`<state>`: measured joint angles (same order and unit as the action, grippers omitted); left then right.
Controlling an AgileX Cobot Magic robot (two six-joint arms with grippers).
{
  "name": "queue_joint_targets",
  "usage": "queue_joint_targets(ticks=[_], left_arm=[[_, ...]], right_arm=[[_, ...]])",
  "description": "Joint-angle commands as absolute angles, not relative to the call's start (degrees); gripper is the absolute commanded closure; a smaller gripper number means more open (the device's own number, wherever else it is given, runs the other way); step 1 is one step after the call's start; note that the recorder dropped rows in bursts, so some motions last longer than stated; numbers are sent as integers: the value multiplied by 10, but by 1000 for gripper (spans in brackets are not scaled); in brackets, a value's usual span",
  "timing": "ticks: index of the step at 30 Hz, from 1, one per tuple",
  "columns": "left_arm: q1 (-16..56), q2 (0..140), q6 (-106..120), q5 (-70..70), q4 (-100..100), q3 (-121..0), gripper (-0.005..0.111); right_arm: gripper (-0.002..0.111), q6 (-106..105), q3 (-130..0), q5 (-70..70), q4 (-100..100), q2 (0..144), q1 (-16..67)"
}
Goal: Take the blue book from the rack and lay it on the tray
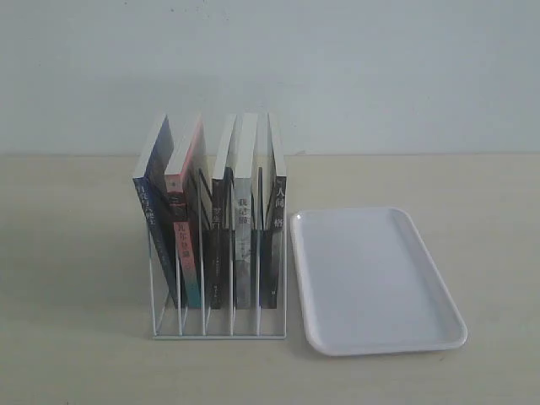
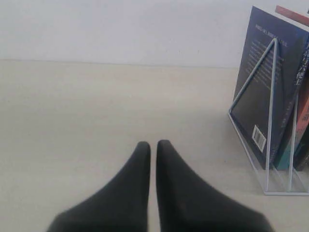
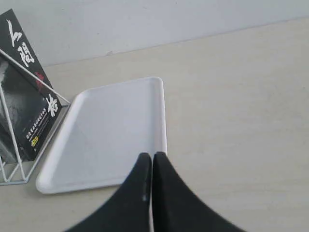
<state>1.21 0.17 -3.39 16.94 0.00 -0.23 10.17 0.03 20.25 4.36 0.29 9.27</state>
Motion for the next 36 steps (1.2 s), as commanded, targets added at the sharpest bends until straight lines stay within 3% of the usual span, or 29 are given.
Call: queue_joint_targets(ticks=[1,22,36], left_arm=[[12,0,-33,169,-6,0,103],[12,0,42,168,79,0,103],[12,0,-25,165,-51,-173,103]], right_arm=[[108,101,0,199,42,0,91],[108,101,0,199,42,0,91],[108,101,0,189,42,0,91]])
